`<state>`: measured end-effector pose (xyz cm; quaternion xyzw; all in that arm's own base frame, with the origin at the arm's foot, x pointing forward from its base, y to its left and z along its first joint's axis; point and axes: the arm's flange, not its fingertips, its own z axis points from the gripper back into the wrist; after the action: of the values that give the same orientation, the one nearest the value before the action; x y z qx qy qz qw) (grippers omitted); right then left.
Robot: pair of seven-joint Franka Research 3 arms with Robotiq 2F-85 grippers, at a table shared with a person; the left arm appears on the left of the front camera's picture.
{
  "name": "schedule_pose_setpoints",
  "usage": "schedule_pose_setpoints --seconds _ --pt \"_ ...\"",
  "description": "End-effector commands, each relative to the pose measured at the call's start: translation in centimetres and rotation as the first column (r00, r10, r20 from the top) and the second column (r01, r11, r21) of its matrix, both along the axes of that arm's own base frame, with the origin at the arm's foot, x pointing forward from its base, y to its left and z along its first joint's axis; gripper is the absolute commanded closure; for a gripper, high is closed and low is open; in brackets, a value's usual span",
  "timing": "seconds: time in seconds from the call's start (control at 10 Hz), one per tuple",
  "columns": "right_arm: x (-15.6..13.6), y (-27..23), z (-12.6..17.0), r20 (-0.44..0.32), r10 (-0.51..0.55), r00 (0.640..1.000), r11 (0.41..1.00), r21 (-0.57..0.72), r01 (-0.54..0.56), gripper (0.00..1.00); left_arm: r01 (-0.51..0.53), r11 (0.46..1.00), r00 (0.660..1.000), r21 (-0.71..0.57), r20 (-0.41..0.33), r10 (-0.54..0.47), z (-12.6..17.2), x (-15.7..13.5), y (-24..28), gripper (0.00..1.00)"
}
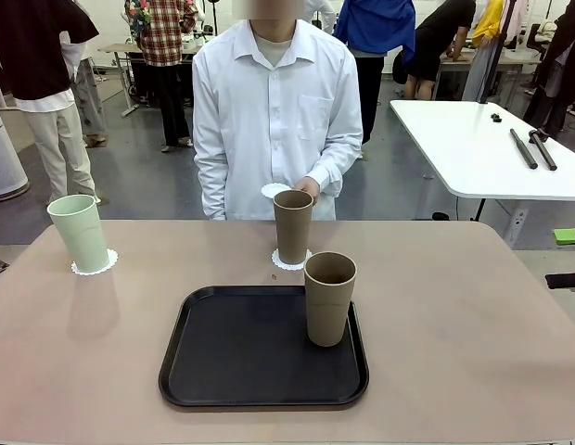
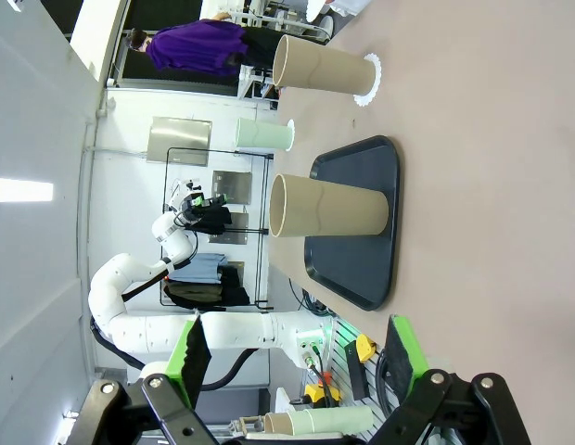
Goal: Place coasters on the table and set cups on them.
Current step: Take one Reusable plastic cup from the Flat Tray and place it on a coaster set by the human.
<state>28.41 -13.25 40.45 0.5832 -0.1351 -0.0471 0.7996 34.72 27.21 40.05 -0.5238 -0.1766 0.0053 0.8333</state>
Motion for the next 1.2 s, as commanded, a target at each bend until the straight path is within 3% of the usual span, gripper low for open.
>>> schedule_pose_setpoints --seconds 0.0,1.1 --pt "0.06 0.05 0.14 0.008 -0.001 1.000 1.000 0.014 0.001 0.00 0.006 1.000 1.000 -0.014 -0.003 -0.006 -0.05 -0.18 0.17 0.00" --pt "0.06 0.05 0.14 0.008 -0.001 1.000 1.000 0.014 0.001 0.00 0.006 1.000 1.000 -0.014 -0.003 -0.006 -0.05 -0.18 0.17 0.00"
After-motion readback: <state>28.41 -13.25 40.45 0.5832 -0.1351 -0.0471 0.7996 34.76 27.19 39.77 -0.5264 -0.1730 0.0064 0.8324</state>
